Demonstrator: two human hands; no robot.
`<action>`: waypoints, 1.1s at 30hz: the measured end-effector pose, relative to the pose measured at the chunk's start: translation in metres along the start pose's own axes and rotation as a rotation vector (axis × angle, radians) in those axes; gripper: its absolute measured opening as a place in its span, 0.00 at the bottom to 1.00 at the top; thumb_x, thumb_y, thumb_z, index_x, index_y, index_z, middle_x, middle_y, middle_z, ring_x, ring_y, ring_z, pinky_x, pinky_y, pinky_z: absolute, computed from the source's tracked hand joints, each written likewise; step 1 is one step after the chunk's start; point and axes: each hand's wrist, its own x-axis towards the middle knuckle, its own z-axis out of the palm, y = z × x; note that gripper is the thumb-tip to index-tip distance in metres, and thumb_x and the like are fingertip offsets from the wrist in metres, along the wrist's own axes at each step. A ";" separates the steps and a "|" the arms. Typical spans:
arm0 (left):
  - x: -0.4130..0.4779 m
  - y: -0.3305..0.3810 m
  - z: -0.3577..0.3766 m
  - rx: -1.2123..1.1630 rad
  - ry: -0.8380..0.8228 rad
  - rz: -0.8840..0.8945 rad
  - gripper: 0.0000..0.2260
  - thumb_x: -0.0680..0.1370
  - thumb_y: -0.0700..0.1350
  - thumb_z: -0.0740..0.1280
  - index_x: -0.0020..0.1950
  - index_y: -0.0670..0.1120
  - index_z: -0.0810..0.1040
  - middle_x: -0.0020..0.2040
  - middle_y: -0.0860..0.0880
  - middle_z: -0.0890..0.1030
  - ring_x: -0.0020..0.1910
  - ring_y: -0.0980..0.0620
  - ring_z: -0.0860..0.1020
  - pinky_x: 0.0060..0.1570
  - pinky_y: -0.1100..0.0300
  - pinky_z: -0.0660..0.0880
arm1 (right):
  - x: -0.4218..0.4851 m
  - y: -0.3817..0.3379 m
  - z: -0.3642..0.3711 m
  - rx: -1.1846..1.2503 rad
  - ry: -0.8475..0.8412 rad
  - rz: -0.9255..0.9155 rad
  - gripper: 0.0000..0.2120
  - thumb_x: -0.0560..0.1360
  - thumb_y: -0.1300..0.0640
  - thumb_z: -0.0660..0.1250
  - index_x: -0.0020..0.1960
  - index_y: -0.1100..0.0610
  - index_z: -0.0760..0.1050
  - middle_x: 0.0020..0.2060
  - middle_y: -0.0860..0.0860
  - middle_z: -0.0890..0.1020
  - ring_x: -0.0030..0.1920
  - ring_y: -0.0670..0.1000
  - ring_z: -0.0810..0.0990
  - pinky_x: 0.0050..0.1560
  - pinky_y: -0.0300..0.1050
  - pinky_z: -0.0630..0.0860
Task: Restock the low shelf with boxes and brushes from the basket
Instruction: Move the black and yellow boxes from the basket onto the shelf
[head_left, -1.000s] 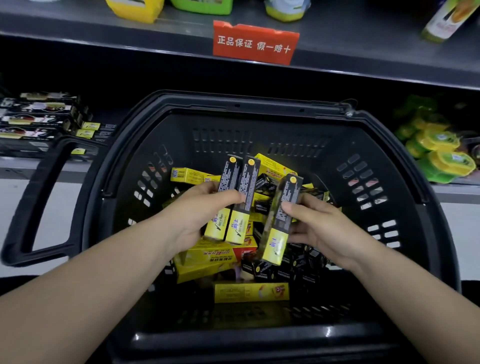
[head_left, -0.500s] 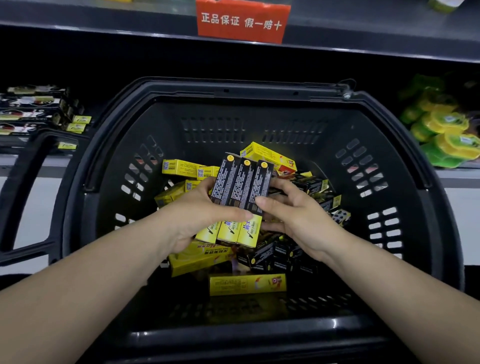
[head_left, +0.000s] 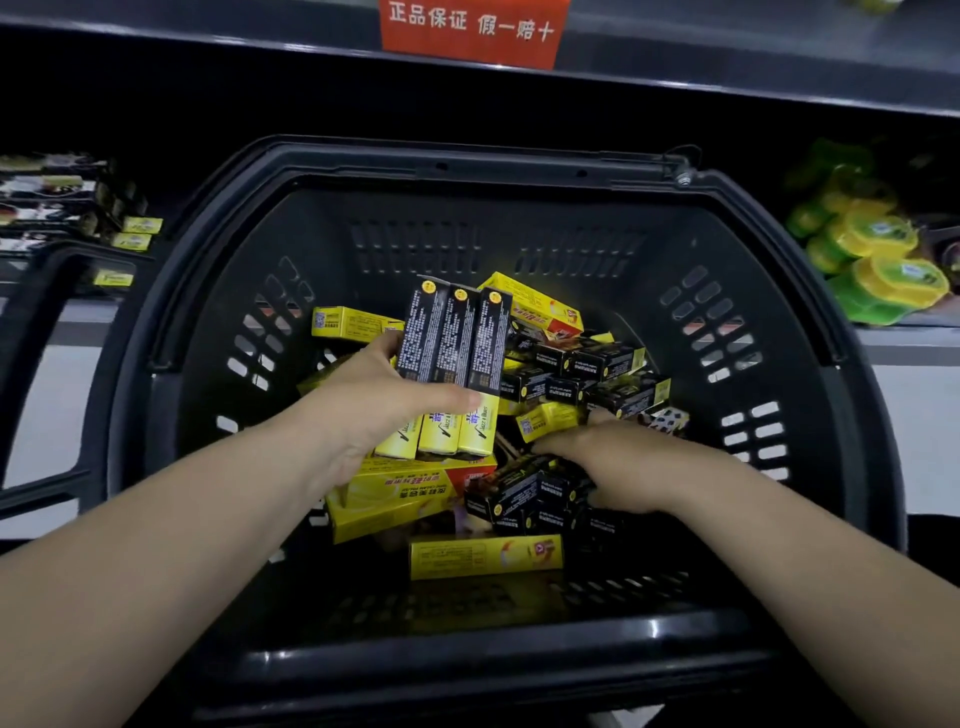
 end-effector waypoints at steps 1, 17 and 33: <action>-0.001 0.000 0.001 0.000 -0.004 0.006 0.36 0.59 0.46 0.80 0.64 0.52 0.71 0.50 0.55 0.81 0.50 0.59 0.75 0.52 0.58 0.63 | 0.003 0.001 -0.001 0.008 0.037 0.003 0.35 0.72 0.64 0.66 0.72 0.39 0.60 0.64 0.53 0.69 0.59 0.53 0.72 0.54 0.43 0.72; 0.000 0.002 -0.003 -0.070 0.036 0.057 0.24 0.62 0.42 0.79 0.49 0.56 0.70 0.44 0.57 0.80 0.43 0.63 0.75 0.36 0.68 0.62 | 0.046 -0.019 -0.023 -0.144 0.641 -0.023 0.23 0.72 0.52 0.69 0.65 0.54 0.68 0.61 0.53 0.73 0.62 0.55 0.70 0.61 0.48 0.67; 0.002 0.013 0.017 -0.059 -0.036 0.076 0.32 0.60 0.46 0.80 0.61 0.53 0.71 0.47 0.57 0.81 0.46 0.62 0.75 0.38 0.67 0.63 | -0.016 -0.001 -0.061 1.803 0.579 0.180 0.08 0.71 0.53 0.69 0.47 0.55 0.73 0.34 0.51 0.77 0.34 0.50 0.77 0.41 0.44 0.76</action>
